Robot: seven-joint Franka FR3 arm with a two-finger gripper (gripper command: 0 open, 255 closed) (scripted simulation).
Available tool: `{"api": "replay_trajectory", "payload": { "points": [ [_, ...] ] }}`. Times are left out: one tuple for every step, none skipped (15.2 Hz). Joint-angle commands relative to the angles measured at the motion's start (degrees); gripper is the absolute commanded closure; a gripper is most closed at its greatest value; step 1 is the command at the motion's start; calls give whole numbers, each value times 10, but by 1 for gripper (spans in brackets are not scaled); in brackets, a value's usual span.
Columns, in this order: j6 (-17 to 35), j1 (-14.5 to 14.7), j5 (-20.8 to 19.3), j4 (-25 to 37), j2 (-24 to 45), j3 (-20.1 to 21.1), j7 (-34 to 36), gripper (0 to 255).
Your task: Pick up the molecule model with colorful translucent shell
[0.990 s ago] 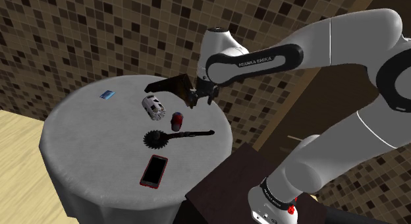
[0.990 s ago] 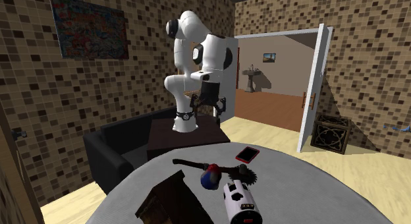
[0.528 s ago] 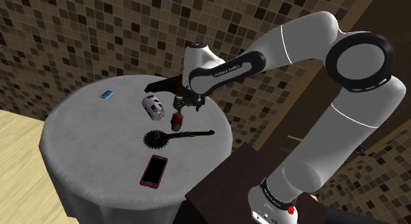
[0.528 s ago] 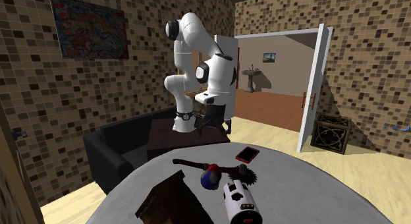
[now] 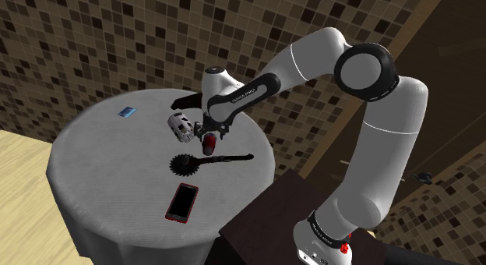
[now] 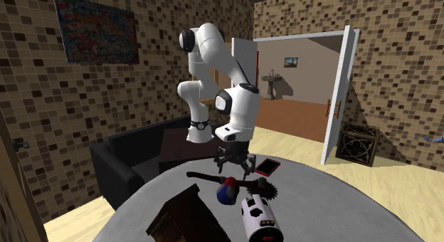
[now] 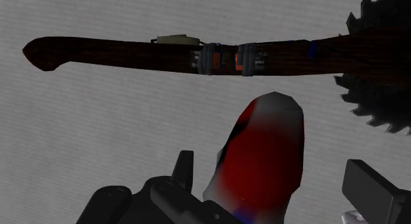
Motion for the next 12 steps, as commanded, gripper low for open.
{"api": "replay_trajectory", "payload": {
  "points": [
    [11,1,-5,3,14,-4,5,0],
    [17,2,-8,3,20,-5,7,0],
    [22,2,-10,3,26,-6,10,0],
    [28,3,-13,3,32,-8,12,0],
    [34,4,-15,3,39,-9,14,0],
    [42,6,-19,4,49,-11,18,0],
    [43,6,-19,4,49,-11,18,0],
    [42,6,-19,4,49,-12,18,0],
    [44,6,-20,3,48,-12,18,255],
    [44,5,-20,4,49,-12,18,255],
    [43,5,-20,4,49,-12,18,255],
    [43,5,-20,4,49,-12,17,255]
  ]
}}
